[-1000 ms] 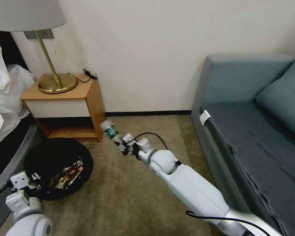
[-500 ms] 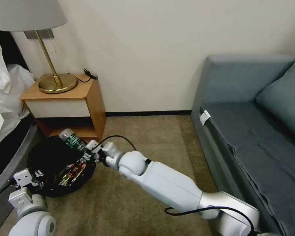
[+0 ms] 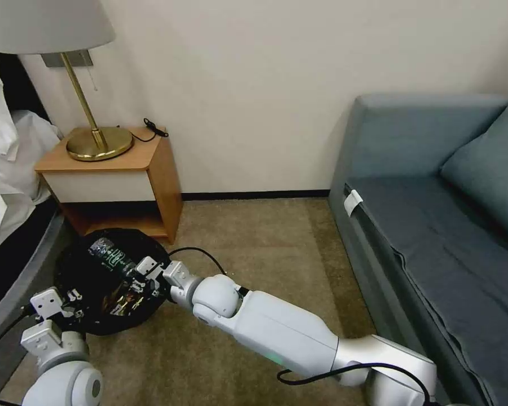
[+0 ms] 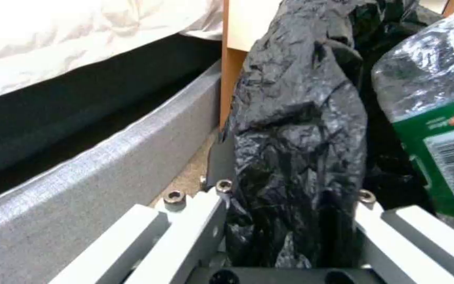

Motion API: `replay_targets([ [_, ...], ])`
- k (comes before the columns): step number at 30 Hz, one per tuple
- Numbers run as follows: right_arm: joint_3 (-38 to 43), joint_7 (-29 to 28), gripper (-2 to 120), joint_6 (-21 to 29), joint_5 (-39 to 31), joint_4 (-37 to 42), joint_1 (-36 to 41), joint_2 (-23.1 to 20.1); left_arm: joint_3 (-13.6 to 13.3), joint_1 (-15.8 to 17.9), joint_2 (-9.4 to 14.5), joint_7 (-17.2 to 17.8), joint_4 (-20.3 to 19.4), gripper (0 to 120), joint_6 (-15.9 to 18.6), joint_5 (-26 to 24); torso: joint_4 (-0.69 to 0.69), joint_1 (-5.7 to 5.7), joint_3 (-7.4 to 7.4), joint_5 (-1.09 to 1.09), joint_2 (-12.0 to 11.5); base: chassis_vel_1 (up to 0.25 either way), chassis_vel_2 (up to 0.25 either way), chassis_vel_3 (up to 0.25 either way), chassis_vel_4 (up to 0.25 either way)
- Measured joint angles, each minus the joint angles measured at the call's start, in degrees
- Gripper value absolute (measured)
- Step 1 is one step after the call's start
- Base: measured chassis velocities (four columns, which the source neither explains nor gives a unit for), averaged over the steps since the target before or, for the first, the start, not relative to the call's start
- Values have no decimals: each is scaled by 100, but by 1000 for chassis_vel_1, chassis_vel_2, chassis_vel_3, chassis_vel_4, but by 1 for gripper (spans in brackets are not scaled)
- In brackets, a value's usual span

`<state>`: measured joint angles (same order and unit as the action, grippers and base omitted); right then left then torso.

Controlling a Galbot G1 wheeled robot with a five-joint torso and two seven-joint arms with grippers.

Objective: Pick up the trash bin, then pick up the garbage on the floor and place it into the trash bin.

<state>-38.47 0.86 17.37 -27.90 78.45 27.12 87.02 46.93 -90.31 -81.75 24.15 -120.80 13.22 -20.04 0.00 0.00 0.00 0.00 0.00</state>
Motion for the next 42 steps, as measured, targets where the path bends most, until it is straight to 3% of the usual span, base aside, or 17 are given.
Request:
replay_targets([
  [13, 91, 87, 88, 30, 93, 167, 20, -181, 20, 52, -62, 4, 29, 4, -5, 5, 0, 0, 0, 0, 0, 0, 0, 0, 0],
  [16, 386, 28, 99, 9, 153, 260, 97, -298, 111, 129, -63, 85, 69, 4, 9, -293, 1, 0, 0, 1, 0, 0, 0, 0, 0],
  [20, 996, 27, 100, -42, 247, 435, 263, -486, 236, 167, -26, 187, 105, 4, 10, -793, -1, 0, 0, 2, 0, 0, 0, 0, 0],
  [31, 2225, 264, 100, -173, 460, 718, 654, -824, 404, 209, 12, 491, 307, 4, -144, -1461, 0, 0, 0, 1, 0, 0, 0, 0, 0],
  [38, 3010, 467, 100, -436, 811, 633, 1058, -1052, 520, 282, 28, 635, 654, 4, -435, -2231, 0, 0, 0, 2, 0, 0, 0, 0, 0],
  [41, 3345, 655, 100, -543, 1035, 604, 1348, -1095, 510, 424, 79, 574, 1090, 4, -864, -2674, 0, 0, 0, 2, 0, 0, 0, 0, 0],
  [42, 3345, 655, 100, -543, 1035, 604, 1348, -1095, 510, 424, 79, 574, 1090, 4, -864, -2674, 0, 0, 0, 2, 0, 0, 0, 0, 0],
])
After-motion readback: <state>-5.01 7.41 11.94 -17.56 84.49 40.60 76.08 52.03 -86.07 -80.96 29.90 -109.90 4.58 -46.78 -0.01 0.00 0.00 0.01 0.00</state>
